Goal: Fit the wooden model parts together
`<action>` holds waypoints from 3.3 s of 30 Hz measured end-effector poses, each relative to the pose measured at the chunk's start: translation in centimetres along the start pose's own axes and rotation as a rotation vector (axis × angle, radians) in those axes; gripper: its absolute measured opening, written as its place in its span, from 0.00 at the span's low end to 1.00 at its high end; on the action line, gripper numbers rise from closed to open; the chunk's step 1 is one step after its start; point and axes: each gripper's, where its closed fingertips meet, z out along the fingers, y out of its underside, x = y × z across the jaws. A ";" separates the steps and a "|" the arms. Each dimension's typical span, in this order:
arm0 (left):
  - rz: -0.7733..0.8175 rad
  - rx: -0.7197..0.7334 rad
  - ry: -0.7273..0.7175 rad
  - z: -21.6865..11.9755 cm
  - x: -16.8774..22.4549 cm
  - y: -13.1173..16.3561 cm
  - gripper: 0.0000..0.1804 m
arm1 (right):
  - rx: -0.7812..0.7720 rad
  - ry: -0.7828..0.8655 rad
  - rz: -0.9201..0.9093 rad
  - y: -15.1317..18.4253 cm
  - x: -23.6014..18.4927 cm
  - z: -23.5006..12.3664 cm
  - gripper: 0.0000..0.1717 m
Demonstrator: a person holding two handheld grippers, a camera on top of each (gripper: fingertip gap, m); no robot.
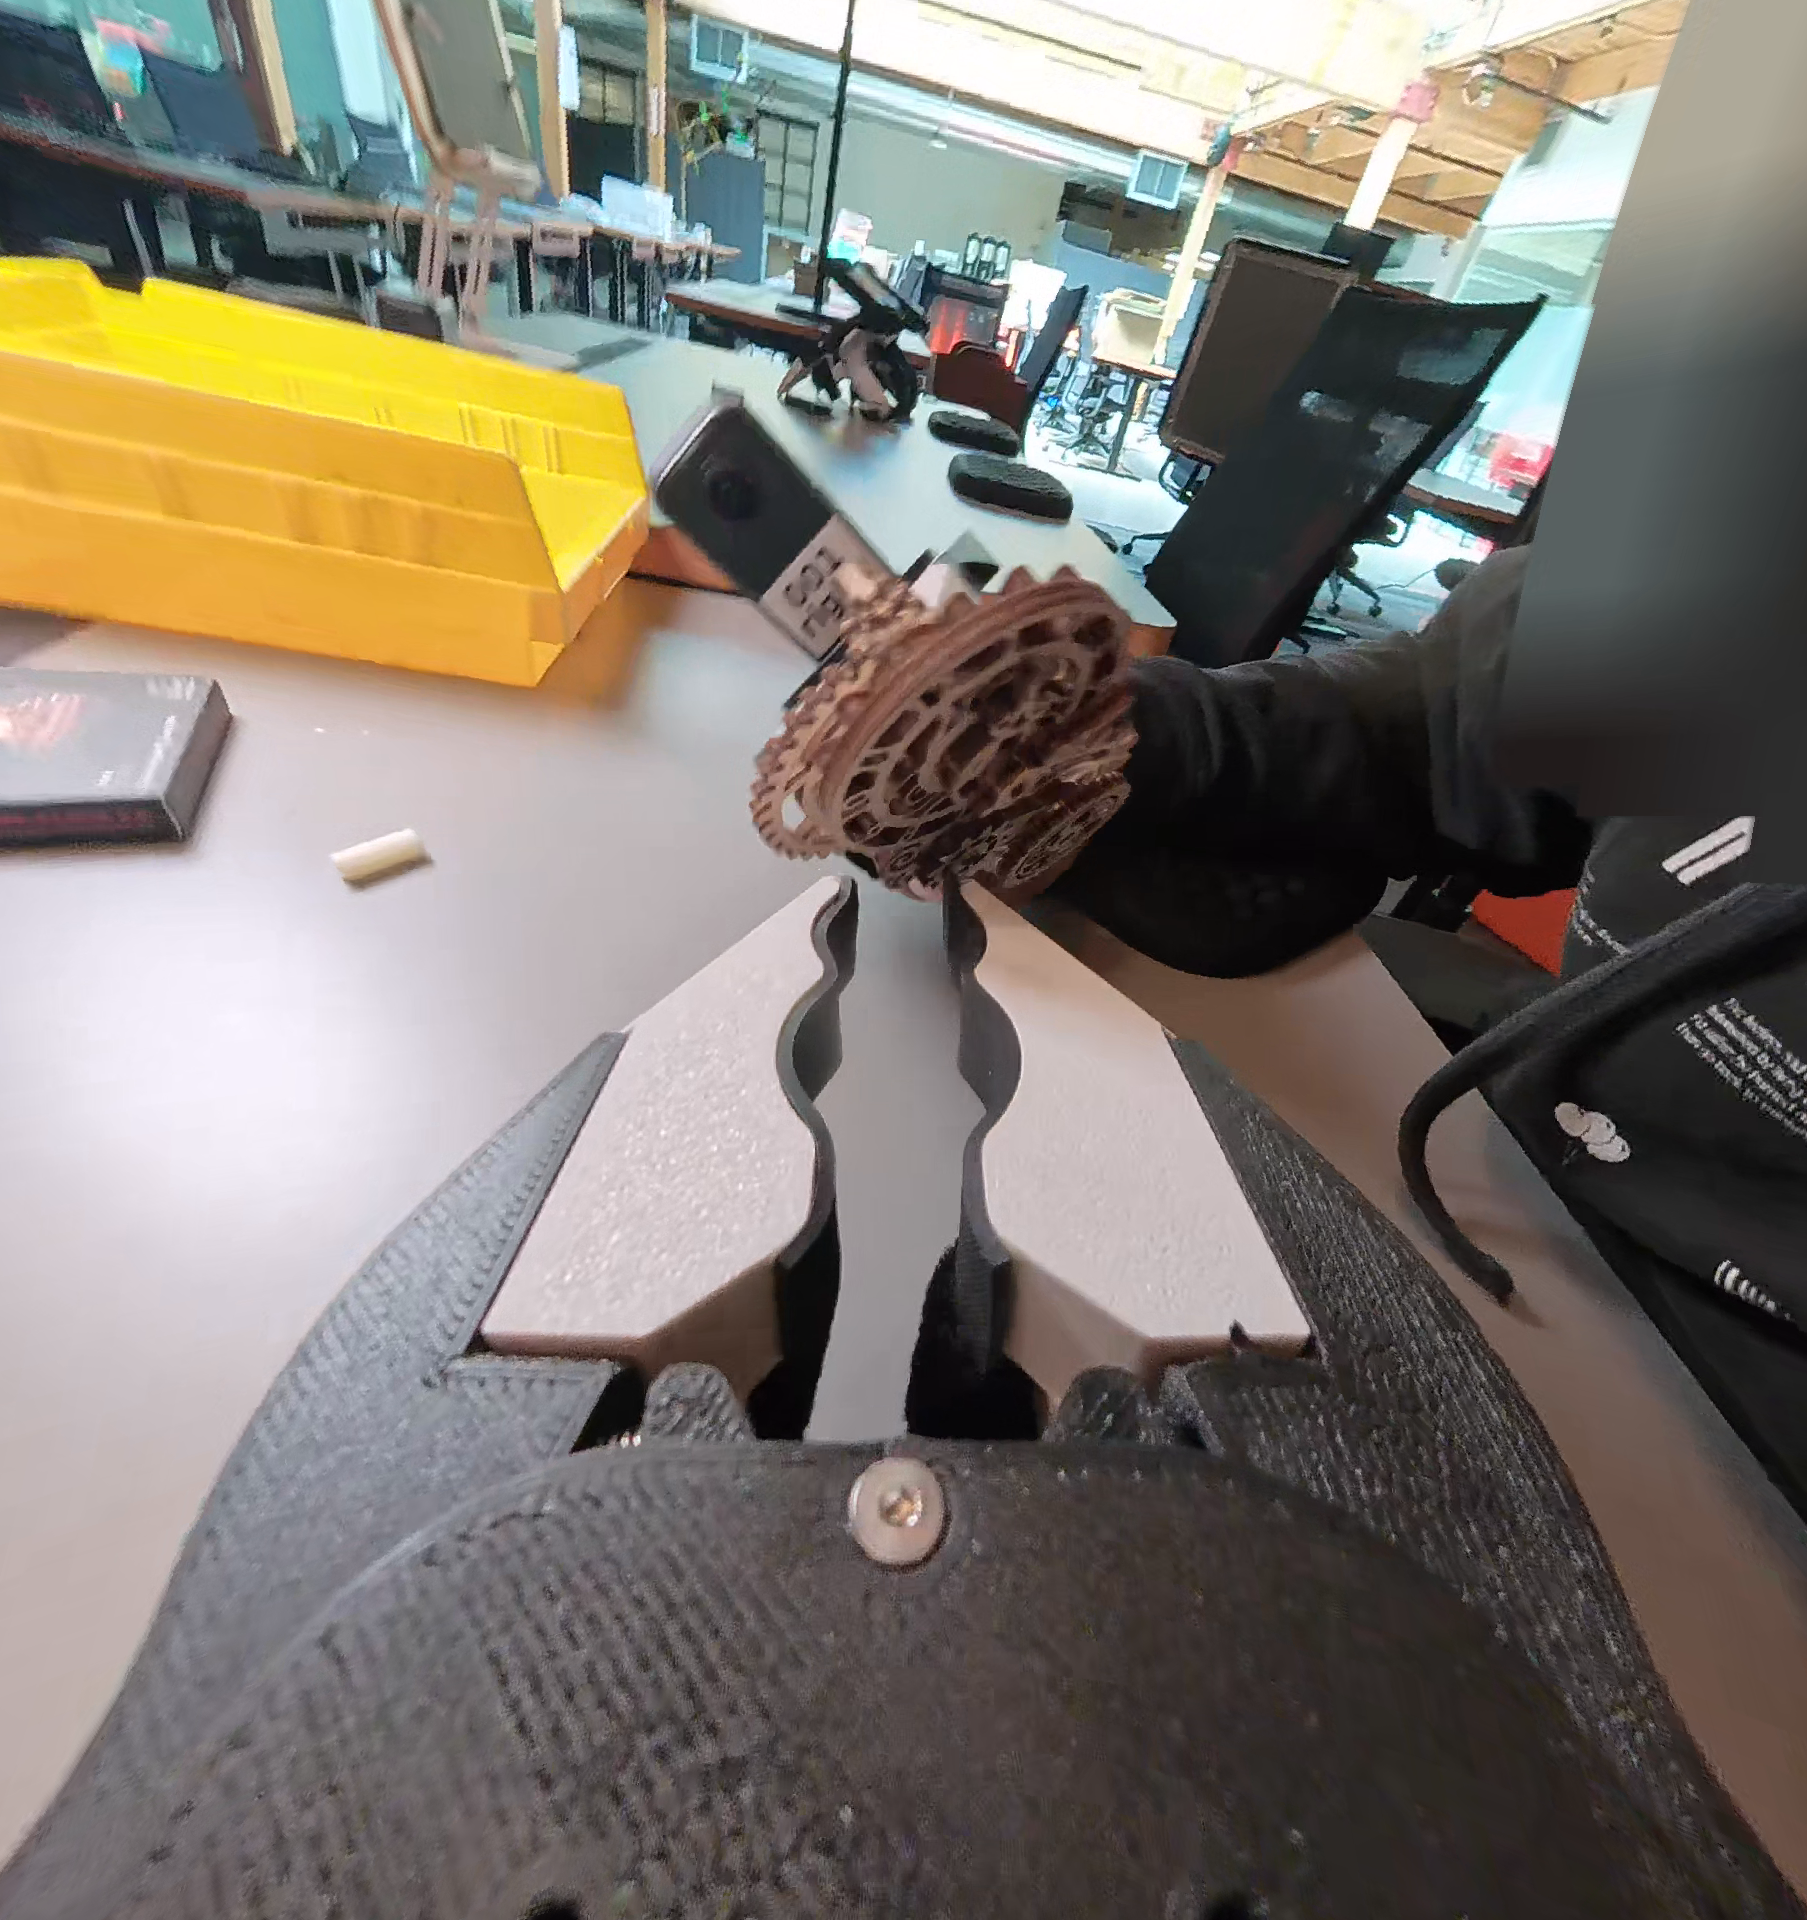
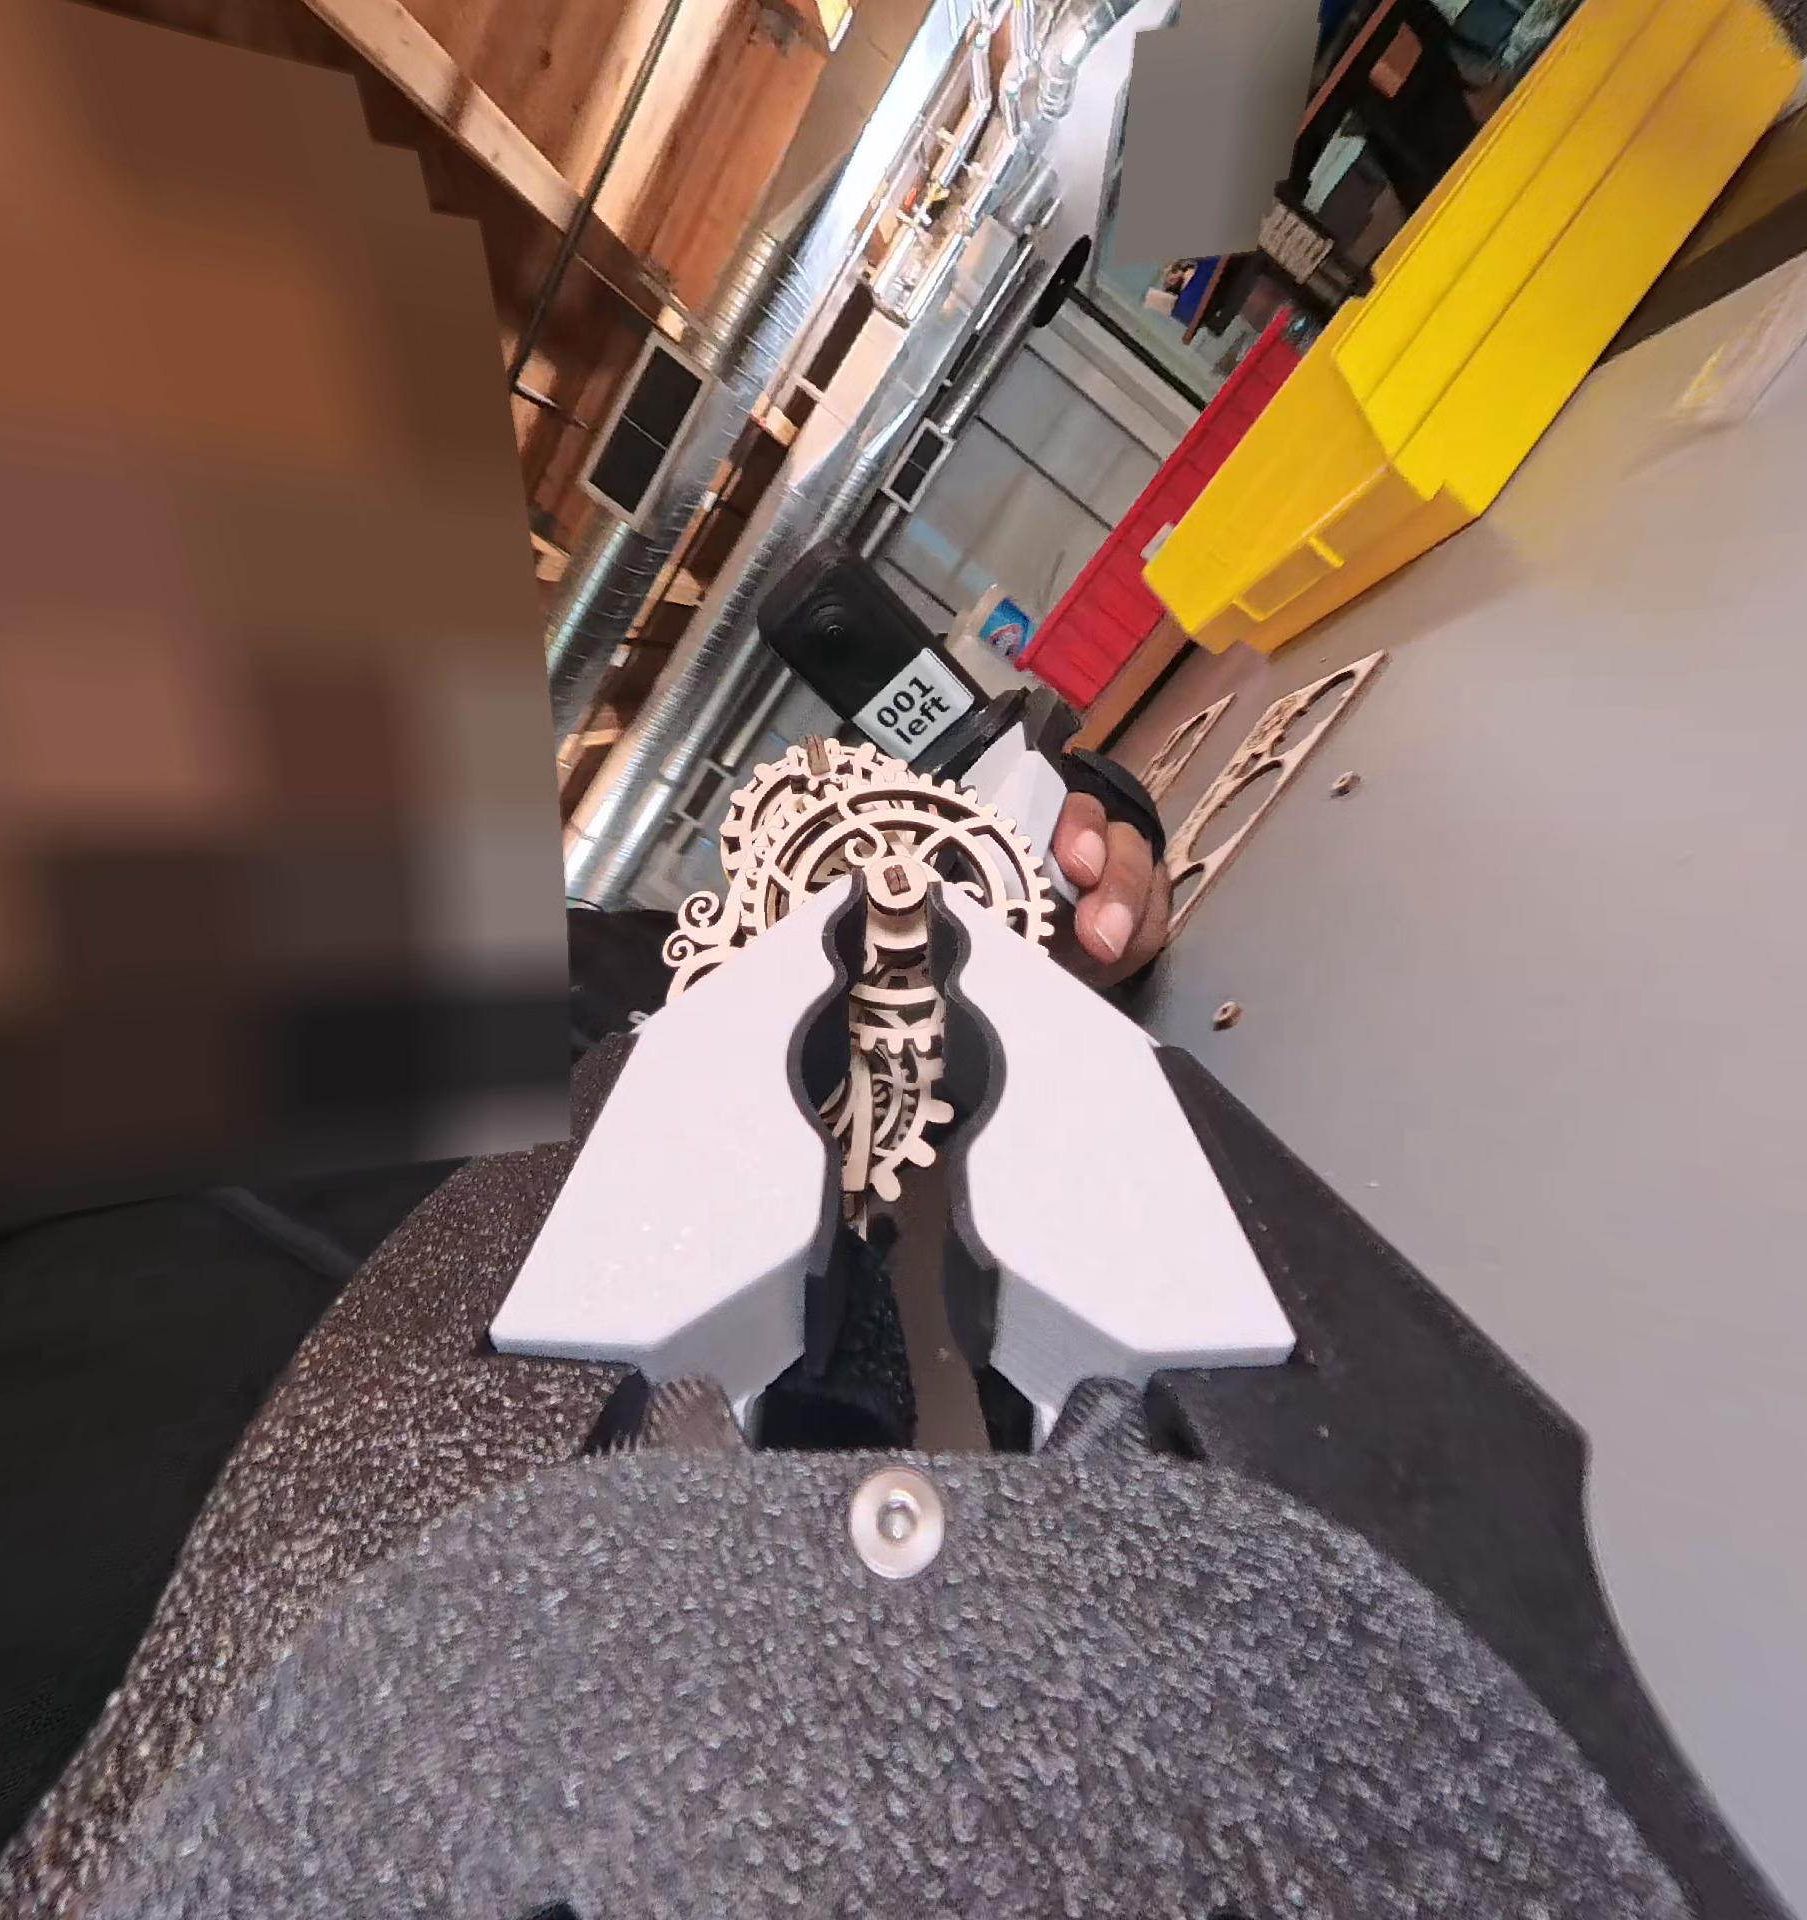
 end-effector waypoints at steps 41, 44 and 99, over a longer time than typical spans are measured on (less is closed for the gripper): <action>-0.177 -0.017 0.159 -1.2 0.5 0.5 0.15 | -0.191 0.244 -0.543 2.2 0.2 0.0 0.05; -0.169 -0.026 0.168 -1.2 0.6 0.7 0.17 | -0.178 0.247 -0.567 2.0 0.1 0.0 0.05; 0.039 -0.274 0.293 -2.0 3.3 4.3 0.10 | -0.505 0.331 -1.036 7.0 0.6 0.7 0.06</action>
